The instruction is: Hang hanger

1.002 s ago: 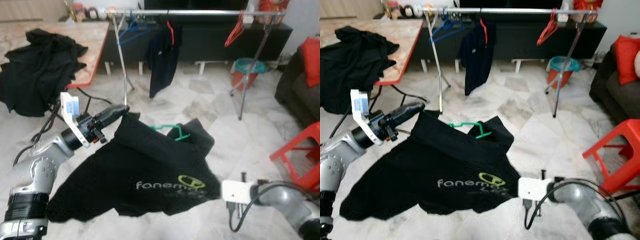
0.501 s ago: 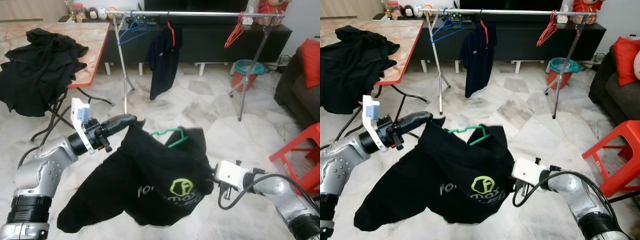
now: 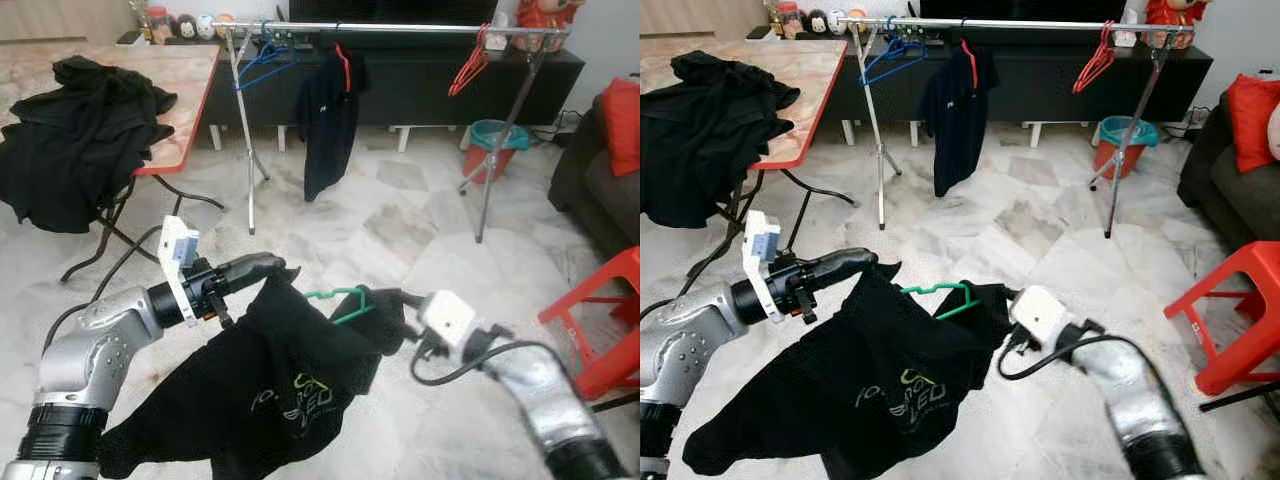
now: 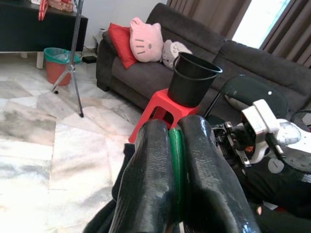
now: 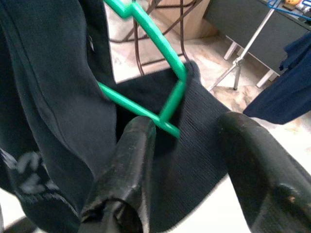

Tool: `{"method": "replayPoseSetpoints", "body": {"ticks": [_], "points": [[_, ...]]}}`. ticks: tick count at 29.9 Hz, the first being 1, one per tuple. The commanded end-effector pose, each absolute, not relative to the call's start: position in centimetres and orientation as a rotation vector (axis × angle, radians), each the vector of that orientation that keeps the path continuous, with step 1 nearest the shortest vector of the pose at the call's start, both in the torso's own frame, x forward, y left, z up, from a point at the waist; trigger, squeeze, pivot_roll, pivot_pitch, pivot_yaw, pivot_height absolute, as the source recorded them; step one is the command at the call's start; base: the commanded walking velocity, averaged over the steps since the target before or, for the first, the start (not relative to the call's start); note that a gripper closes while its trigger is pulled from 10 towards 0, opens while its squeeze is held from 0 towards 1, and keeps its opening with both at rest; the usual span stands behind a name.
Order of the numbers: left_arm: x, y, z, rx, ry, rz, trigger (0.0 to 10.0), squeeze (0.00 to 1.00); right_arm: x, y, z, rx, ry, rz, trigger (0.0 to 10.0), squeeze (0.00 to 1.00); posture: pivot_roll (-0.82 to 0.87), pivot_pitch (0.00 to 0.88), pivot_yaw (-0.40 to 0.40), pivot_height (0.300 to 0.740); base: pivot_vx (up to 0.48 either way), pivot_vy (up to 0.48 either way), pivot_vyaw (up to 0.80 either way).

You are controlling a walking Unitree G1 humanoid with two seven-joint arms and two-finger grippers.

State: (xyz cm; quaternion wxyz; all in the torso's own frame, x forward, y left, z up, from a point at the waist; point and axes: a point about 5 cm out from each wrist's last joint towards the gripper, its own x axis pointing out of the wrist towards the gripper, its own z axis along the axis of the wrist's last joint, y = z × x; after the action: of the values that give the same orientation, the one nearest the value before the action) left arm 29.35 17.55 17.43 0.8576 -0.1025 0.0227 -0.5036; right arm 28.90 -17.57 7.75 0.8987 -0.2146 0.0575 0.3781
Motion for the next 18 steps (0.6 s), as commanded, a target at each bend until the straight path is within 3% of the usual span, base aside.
{"method": "replayPoseSetpoints", "body": {"ticks": [1,9,18], "points": [[29.1,17.1,18.5,-0.187,0.000,-1.094,10.0,0.00,28.7,-17.4,7.8,-0.377,0.105,0.750,10.0,0.00,0.11,0.000,-0.011,0.740,0.000,0.000,0.00],[29.1,17.0,18.6,-0.187,0.002,-1.099,10.0,0.00,28.4,-17.0,7.2,-0.254,0.110,0.696,10.0,0.00,0.11,0.000,-0.011,0.740,0.000,0.000,0.00],[29.0,16.9,18.5,-0.188,0.004,-1.097,10.0,0.00,27.4,-19.8,7.3,0.041,0.055,0.359,10.0,0.00,0.10,0.000,-0.012,0.740,0.000,0.000,0.00]]}}
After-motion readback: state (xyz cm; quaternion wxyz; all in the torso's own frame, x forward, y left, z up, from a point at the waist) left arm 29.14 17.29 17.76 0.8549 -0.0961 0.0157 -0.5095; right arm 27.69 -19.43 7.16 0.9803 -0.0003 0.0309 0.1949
